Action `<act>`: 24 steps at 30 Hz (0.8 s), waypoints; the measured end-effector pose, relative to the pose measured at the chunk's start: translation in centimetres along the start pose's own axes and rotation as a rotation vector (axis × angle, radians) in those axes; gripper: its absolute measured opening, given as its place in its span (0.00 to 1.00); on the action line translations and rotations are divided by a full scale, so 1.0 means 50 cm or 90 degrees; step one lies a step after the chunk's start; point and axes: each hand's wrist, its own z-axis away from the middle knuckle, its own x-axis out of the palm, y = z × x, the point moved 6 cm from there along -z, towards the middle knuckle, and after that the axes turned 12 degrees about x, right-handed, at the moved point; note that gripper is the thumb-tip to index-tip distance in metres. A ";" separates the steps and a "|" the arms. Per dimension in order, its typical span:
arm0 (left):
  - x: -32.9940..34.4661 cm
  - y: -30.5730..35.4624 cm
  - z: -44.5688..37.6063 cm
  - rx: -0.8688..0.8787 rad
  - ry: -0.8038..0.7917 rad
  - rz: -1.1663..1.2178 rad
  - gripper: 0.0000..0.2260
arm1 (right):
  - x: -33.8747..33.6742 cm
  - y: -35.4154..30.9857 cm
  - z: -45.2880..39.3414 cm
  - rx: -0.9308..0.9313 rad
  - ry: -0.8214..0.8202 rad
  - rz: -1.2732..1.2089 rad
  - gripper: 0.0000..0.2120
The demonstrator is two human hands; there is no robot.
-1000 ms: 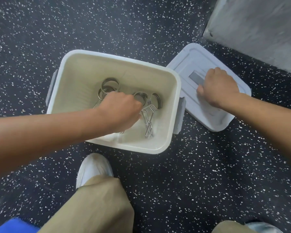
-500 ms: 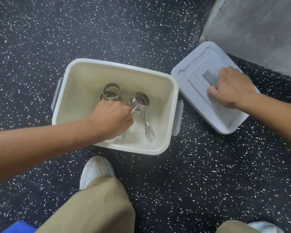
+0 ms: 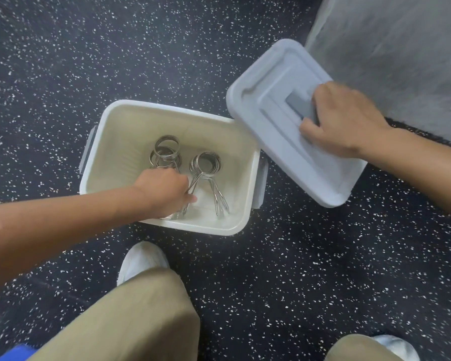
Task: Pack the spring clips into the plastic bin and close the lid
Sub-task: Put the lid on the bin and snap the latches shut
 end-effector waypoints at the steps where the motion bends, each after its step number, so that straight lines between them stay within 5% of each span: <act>1: 0.001 -0.001 0.001 -0.007 -0.012 0.016 0.23 | -0.007 -0.019 0.003 -0.017 0.000 -0.007 0.14; 16: -0.017 -0.028 0.032 -0.011 0.049 0.106 0.29 | -0.027 -0.204 0.024 -0.212 0.016 0.026 0.14; 24: -0.058 -0.055 0.131 0.036 0.103 0.138 0.19 | -0.026 -0.290 0.010 -0.246 -0.008 0.023 0.14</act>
